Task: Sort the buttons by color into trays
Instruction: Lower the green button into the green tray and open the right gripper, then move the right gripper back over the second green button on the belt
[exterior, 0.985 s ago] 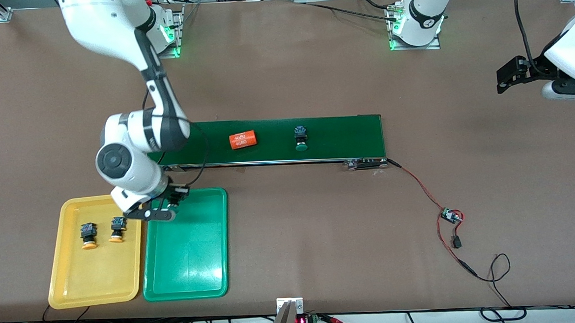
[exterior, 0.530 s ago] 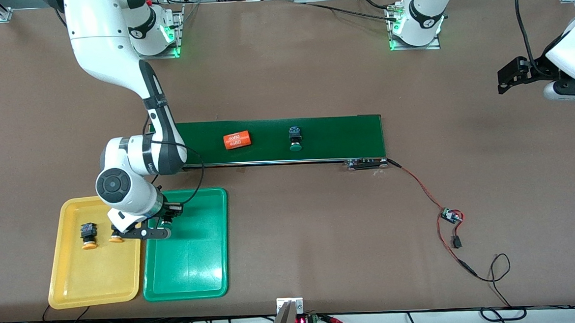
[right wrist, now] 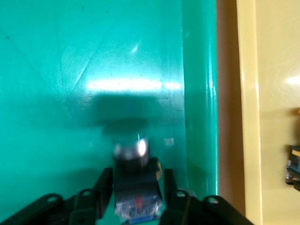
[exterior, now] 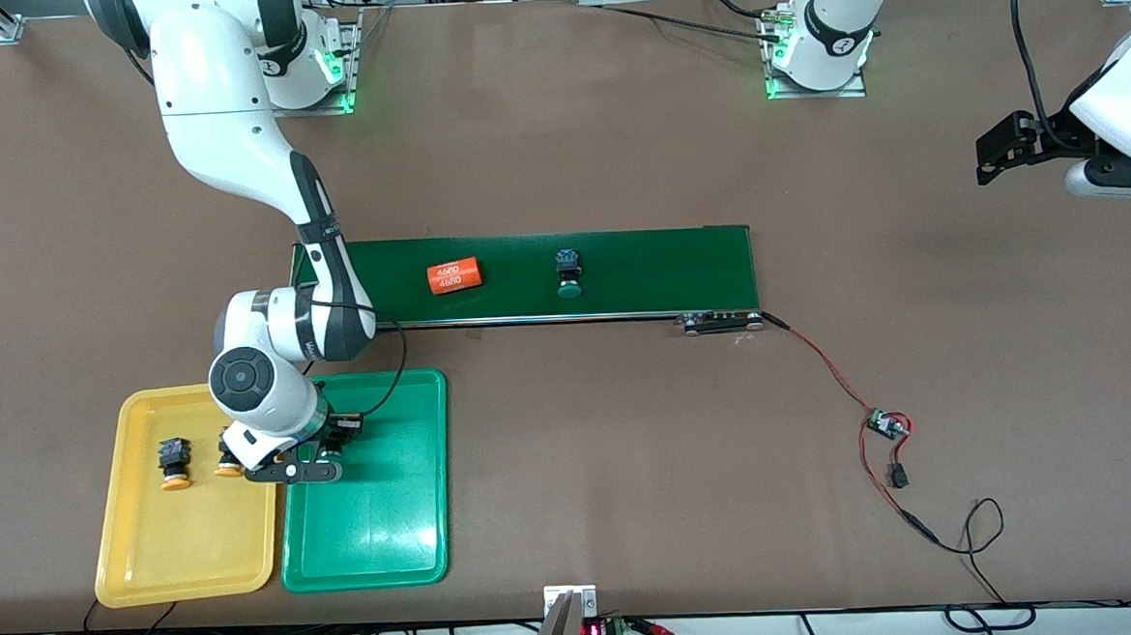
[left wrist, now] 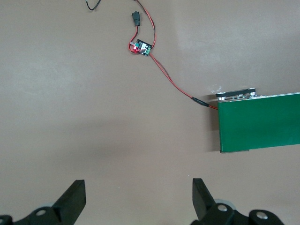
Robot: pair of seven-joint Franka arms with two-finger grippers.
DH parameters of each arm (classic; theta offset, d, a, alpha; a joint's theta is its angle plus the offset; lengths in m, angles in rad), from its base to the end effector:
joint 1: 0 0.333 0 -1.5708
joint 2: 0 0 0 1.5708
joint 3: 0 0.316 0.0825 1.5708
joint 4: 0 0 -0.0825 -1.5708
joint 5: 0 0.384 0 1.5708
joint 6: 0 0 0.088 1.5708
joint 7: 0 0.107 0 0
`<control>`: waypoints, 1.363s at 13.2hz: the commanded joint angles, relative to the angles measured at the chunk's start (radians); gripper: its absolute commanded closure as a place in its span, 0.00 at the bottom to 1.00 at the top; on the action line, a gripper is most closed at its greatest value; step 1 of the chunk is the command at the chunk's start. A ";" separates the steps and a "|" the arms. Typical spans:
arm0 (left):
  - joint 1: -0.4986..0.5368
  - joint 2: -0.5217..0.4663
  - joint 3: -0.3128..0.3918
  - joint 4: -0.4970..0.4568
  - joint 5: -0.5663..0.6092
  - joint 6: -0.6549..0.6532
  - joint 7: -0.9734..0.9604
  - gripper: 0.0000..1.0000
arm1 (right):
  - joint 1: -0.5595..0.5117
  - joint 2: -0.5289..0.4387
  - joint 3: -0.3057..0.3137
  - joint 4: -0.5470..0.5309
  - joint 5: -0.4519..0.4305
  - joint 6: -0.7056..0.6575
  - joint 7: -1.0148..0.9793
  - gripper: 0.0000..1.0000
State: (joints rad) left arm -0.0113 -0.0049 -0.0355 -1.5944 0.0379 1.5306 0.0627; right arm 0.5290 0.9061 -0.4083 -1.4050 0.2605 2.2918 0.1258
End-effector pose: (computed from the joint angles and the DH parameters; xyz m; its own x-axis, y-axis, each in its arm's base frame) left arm 0.5476 -0.0215 0.6128 0.9923 -0.1076 -0.0611 -0.1098 -0.9934 -0.0343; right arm 0.7164 0.1554 0.1929 0.9972 -0.0177 0.0724 -0.0254 -0.9940 0.1063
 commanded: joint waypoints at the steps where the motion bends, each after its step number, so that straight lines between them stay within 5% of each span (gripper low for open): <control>1: 0.004 0.016 -0.003 0.036 -0.016 -0.024 0.011 0.00 | 0.008 -0.018 0.006 0.026 0.020 -0.018 -0.015 0.00; 8: 0.004 0.016 -0.003 0.036 -0.016 -0.024 0.011 0.00 | 0.149 -0.228 0.006 -0.037 0.022 -0.296 0.172 0.00; 12: 0.002 0.014 -0.003 0.039 -0.016 -0.024 0.009 0.00 | 0.313 -0.374 -0.001 -0.201 0.022 -0.278 0.340 0.00; 18: 0.002 0.016 -0.003 0.040 -0.016 -0.024 0.009 0.00 | 0.468 -0.461 -0.009 -0.362 0.019 -0.195 0.425 0.00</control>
State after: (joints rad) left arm -0.0114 -0.0046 -0.0368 -1.5908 0.0369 1.5305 0.0627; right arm 0.9496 0.5040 -0.4038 -1.6727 0.2722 2.0441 0.5120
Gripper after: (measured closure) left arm 0.000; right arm 0.000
